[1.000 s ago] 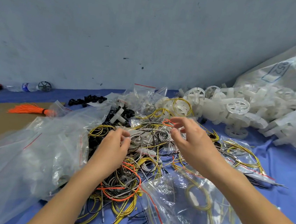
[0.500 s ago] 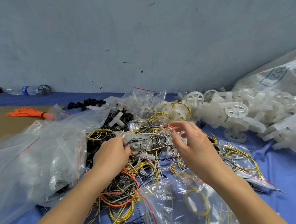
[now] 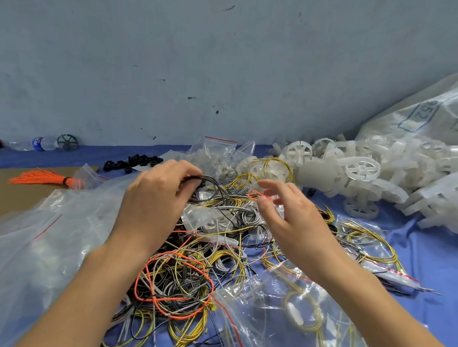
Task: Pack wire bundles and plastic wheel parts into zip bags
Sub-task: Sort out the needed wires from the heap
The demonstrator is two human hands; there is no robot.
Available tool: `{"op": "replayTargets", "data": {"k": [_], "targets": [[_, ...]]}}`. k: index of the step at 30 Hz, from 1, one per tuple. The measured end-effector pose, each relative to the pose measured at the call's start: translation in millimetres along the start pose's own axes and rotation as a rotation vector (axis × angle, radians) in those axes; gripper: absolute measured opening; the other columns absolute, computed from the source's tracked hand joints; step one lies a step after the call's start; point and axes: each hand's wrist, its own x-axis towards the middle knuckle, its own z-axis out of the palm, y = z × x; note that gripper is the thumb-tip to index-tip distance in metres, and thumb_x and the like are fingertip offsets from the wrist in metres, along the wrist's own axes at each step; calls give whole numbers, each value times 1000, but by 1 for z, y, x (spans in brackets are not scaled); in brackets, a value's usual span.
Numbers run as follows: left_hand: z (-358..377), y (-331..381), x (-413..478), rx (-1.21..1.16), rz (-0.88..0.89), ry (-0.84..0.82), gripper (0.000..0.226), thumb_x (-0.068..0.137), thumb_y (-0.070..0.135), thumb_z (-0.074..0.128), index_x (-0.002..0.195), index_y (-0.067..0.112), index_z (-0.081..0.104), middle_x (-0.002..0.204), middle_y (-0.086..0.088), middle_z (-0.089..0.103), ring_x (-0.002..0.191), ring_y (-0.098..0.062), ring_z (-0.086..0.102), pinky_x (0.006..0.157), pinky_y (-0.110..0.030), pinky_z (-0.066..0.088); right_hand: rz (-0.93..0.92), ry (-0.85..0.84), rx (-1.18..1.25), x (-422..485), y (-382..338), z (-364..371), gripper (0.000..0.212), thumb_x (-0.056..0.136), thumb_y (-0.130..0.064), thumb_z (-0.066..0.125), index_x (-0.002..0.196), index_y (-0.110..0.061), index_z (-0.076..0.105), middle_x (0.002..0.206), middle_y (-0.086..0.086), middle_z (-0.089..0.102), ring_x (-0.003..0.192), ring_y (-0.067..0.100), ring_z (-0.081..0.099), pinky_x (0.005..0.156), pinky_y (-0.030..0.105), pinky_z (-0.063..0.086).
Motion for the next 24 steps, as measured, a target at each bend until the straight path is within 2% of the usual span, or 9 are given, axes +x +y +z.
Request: {"op": "replayTargets", "data": {"k": [4,5,7,10,12,15,17,20,24], "targets": [[-6,16,3,17,216,-96,17,93,35,60,106,31,70,94,12,66,79,-17,64,63,-30,47,-92,-62,58,1,-22,-5,50,98,-52,40,141,-28,48,133,-13,54,121,1,48,98,23,40],[-7,20,3,14,258,-95,18,94,35,60,107,30,70,92,11,66,75,-18,64,61,-29,45,-116,-112,44,0,-27,-5,48,99,-51,40,140,-28,50,130,-12,57,118,1,50,97,23,41],[-7,25,3,-7,305,-91,20,97,35,57,110,29,70,91,10,65,72,-18,62,58,-30,46,-149,-192,16,-2,-32,-4,36,103,-42,40,130,-27,56,112,-11,65,100,0,57,84,24,43],[-7,27,1,-12,292,-99,24,98,39,52,111,27,69,91,10,64,73,-16,62,57,-30,47,-115,-236,24,-3,-31,-5,26,106,-32,37,112,-18,59,81,-6,62,73,-1,61,68,23,42],[-8,24,0,-2,231,-174,26,99,42,48,112,31,68,92,13,65,77,-14,63,59,-33,51,-97,-237,0,-2,-28,-8,25,106,-30,37,106,-17,59,73,-6,57,67,-1,57,62,21,37],[-7,17,-1,-74,153,-323,31,97,47,43,111,33,67,89,18,64,83,-10,62,70,-40,53,-88,-264,-25,-2,-25,-11,24,105,-31,37,97,-22,58,74,-5,56,75,12,53,66,29,37],[-6,14,-1,-107,157,-367,29,98,41,45,114,31,67,85,22,57,78,-5,57,69,-39,52,-85,-306,-16,-3,-23,-12,27,105,-31,39,92,-16,57,78,0,56,75,15,49,70,33,38],[-3,10,-1,-130,174,-369,26,100,26,49,120,30,66,83,26,49,68,-1,50,62,-33,45,-29,-366,38,-3,-16,-14,32,105,-30,41,100,-7,62,84,9,55,73,18,48,71,36,40],[-4,8,0,-169,142,-285,23,98,21,54,114,22,70,91,16,60,76,-6,57,69,-36,50,17,-380,81,-3,-9,-16,26,103,-31,47,97,-17,68,76,9,58,65,24,51,58,36,39]]}}
